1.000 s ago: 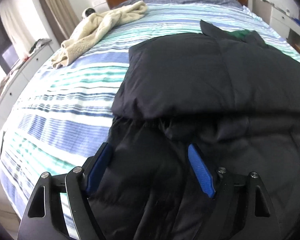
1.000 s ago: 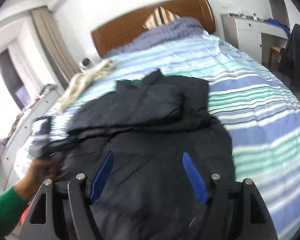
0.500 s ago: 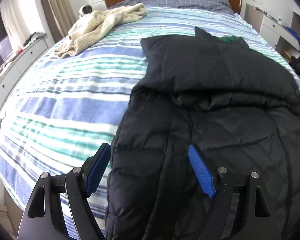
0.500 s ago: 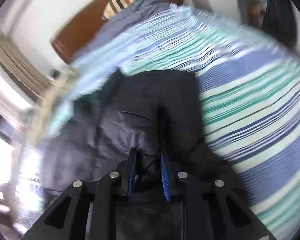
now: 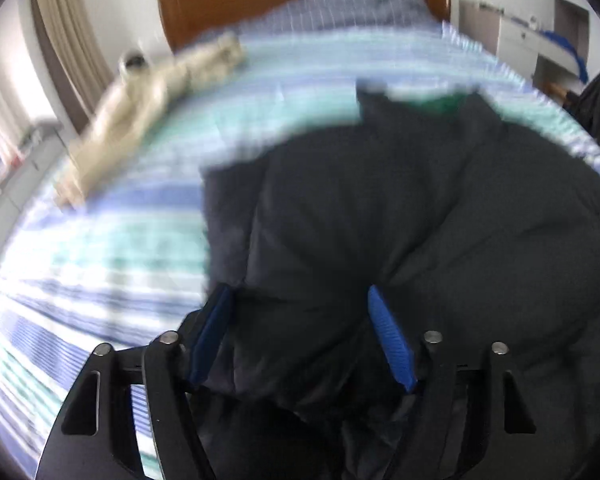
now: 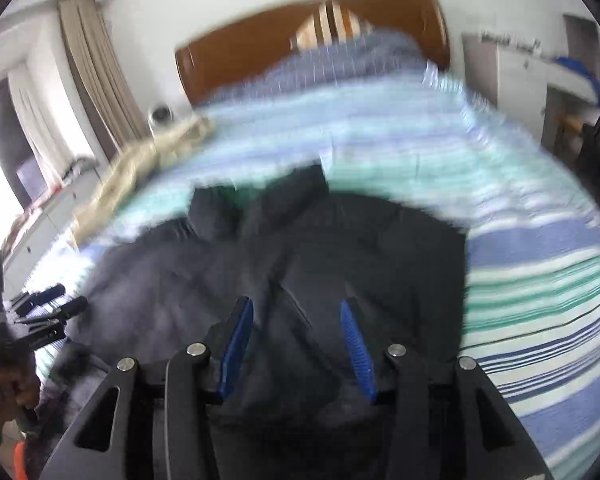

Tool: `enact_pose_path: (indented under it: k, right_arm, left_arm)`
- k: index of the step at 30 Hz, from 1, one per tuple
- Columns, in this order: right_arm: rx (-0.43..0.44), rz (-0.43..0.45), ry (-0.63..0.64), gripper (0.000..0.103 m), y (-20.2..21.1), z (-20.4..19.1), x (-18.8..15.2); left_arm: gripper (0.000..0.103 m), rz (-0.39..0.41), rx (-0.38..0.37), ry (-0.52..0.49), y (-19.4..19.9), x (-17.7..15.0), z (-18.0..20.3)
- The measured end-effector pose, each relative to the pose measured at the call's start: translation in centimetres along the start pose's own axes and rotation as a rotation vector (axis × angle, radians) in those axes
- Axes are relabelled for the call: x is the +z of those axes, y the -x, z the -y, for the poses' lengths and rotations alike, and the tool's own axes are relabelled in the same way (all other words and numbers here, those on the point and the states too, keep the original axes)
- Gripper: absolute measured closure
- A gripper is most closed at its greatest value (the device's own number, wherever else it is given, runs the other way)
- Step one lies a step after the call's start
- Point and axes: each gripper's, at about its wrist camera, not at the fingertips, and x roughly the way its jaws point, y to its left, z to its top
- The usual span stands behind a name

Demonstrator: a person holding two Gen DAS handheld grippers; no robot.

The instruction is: Fold large clothes

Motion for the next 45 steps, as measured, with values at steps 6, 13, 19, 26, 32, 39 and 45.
enact_pose_path:
  k: [6,13,19,26,32,39,45]
  right_arm:
    - [-0.019,-0.013,-0.003,0.059,-2.0,0.5,-1.1]
    - [0.0,0.053,-0.022,0.059,-2.0,1.1,-1.9]
    - [0.017,0.081,-0.038,0.059,-1.6,1.2,-2.1]
    - [0.037,0.1,-0.047,0.059,-1.3,1.6,-2.7]
    - [0.058,0.115,-0.065,0.059,-1.4,2.1,-3.0]
    - [0.067,0.122,-0.074,0.059,-1.3,2.2,-3.1]
    - [0.056,0.125,-0.068,0.059,-1.3,1.9,-3.1]
  left_arm:
    - [0.011,-0.041,-0.036,0.114,-1.9,-0.8,-1.8]
    - [0.012,0.046,-0.079,0.123,4.0,2.4,-2.4]
    - [0.009,0.073,-0.091,0.169,0.1,8.9,-2.1]
    - [0.0,-0.074,-0.087,0.344,-9.6,7.5,-4.6]
    - [0.003,-0.108,-0.049,0.274,-8.5,7.6,-3.6]
    - [0.002,0.015,-0.149,0.231,0.0,4.2,-3.8]
    - [0.0,-0.082,-0.287,0.352,-4.7,-0.4,-5.9]
